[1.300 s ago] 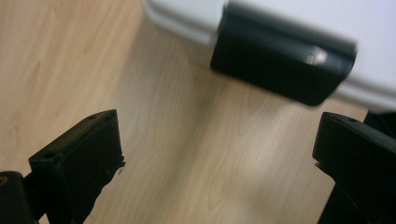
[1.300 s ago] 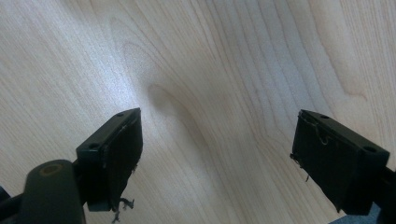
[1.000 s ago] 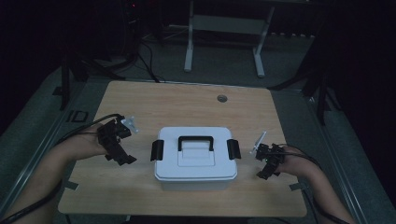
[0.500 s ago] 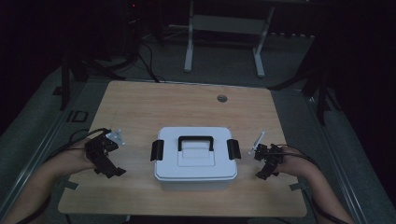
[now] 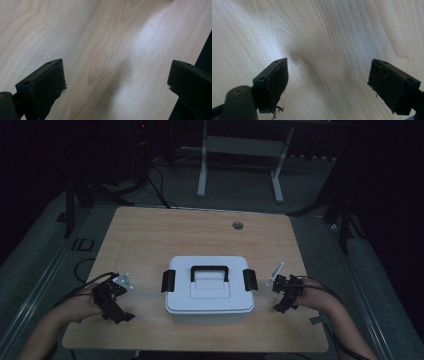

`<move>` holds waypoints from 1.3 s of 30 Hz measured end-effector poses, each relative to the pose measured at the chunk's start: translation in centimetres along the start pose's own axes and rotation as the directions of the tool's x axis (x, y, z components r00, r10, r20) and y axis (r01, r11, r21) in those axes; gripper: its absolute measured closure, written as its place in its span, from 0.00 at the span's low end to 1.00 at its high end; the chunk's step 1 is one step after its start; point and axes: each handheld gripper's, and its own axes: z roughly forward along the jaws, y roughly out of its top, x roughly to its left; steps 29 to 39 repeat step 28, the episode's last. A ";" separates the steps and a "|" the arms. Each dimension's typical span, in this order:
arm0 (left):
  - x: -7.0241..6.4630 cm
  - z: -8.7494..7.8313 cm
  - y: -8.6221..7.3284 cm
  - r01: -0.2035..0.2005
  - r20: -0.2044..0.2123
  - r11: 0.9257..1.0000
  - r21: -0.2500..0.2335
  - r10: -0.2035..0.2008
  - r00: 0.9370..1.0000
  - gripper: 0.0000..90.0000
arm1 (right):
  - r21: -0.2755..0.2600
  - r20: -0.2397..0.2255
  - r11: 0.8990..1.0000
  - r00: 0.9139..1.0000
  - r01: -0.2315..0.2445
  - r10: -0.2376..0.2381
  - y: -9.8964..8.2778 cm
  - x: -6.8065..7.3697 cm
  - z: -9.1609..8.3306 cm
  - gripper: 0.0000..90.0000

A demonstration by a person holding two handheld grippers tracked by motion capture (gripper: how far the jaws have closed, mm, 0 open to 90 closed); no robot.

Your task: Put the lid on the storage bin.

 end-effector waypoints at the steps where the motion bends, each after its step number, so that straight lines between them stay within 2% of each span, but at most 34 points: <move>1: 0.0 0.2 -0.1 0.006 0.005 1.000 -0.003 -0.006 1.000 0.01 | -0.001 0.000 1.000 1.000 0.000 0.000 0.0 0.0 0.1 0.18; 6: -0.2 1.1 -0.8 0.016 0.024 1.000 -0.013 -0.016 1.000 0.01 | -0.009 -0.006 1.000 1.000 -0.010 0.010 -0.3 0.0 0.3 0.18; 11: -0.2 1.6 -1.4 0.025 0.024 0.999 -0.028 -0.025 0.999 0.01 | -0.010 -0.006 1.000 1.000 -0.016 0.016 -0.5 -0.1 0.4 0.18; 14: 0.0 2.1 -2.0 0.054 0.038 0.998 -0.034 -0.052 0.998 0.01 | -0.012 -0.005 1.000 1.000 -0.018 0.018 -0.6 -0.1 0.3 0.18; 19: -0.2 2.5 -2.6 0.054 0.041 0.998 -0.035 -0.052 0.998 0.01 | -0.008 -0.003 1.000 1.000 -0.019 0.019 -0.7 -0.1 0.3 0.18; 22: -0.3 2.5 -3.0 0.053 0.037 0.998 -0.038 -0.052 0.998 0.01 | -0.012 -0.003 1.000 1.000 -0.022 0.022 -0.8 -0.1 0.3 0.18; 25: -0.1 2.8 -3.5 0.073 0.009 0.996 -0.053 -0.073 0.997 0.01 | -0.019 -0.010 0.999 1.000 -0.028 0.027 -0.8 -0.1 0.4 0.18; 39: -0.3 3.1 -3.9 0.076 0.009 0.996 -0.053 -0.076 0.997 0.01 | -0.020 -0.013 0.999 1.000 -0.026 0.026 -0.8 0.0 0.4 0.18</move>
